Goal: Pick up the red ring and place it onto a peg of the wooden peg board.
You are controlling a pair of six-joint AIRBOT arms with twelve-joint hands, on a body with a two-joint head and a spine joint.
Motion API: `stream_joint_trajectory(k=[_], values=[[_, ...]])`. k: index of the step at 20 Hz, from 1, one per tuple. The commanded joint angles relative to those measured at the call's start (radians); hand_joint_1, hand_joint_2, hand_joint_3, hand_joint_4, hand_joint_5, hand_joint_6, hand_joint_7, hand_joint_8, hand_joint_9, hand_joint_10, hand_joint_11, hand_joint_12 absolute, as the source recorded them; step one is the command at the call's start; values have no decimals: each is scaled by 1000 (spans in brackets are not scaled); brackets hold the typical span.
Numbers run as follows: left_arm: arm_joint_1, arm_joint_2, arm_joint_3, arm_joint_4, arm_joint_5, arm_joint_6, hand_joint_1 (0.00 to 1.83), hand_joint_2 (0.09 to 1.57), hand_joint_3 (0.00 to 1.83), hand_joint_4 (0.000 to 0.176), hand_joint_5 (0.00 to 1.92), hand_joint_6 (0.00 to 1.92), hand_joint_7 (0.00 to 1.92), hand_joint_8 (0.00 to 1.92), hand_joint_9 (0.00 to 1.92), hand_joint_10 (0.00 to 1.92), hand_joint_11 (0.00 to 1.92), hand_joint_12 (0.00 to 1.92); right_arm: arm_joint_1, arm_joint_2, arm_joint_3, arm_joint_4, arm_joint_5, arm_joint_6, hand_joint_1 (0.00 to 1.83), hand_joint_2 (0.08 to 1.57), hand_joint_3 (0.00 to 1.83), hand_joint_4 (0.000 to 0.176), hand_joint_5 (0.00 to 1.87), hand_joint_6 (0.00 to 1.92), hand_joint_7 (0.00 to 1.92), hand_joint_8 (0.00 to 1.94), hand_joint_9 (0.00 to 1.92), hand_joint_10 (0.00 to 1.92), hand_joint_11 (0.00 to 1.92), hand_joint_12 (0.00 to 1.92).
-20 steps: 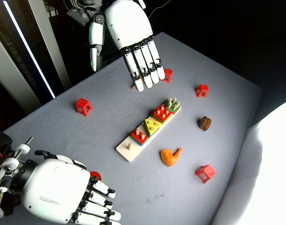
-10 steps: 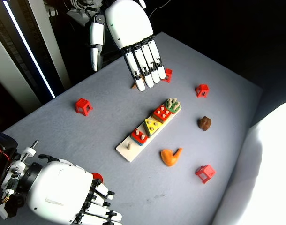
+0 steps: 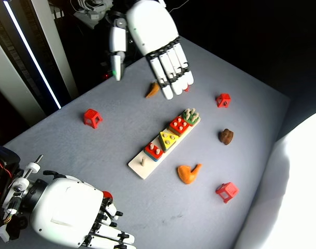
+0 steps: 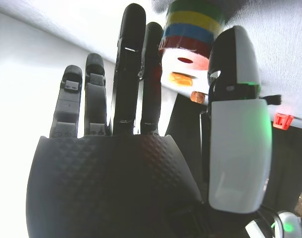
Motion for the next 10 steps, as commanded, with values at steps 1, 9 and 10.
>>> stream_joint_trajectory(k=[1, 9, 10], values=[[-14, 2, 8, 83, 11, -9, 0, 1135, 0, 0, 34, 7, 18, 7, 0, 0, 0, 0, 15, 3, 6, -16, 96, -3, 916, 1009, 11, 0, 899, 106, 1061, 134, 264, 32, 0, 0], [-11, 2, 53, 67, 12, -17, 0, 1145, 2, 0, 43, 6, 10, 0, 0, 0, 0, 0, 112, -34, 10, -16, 62, -31, 1262, 1010, 0, 23, 1229, 598, 1238, 562, 633, 73, 0, 261], [-10, 2, 58, 67, 12, -21, 0, 1151, 5, 0, 38, 3, 7, 1, 0, 0, 0, 0, 128, -48, 17, -16, 54, -43, 1260, 1006, 1, 46, 1207, 630, 1289, 469, 625, 53, 0, 98]])
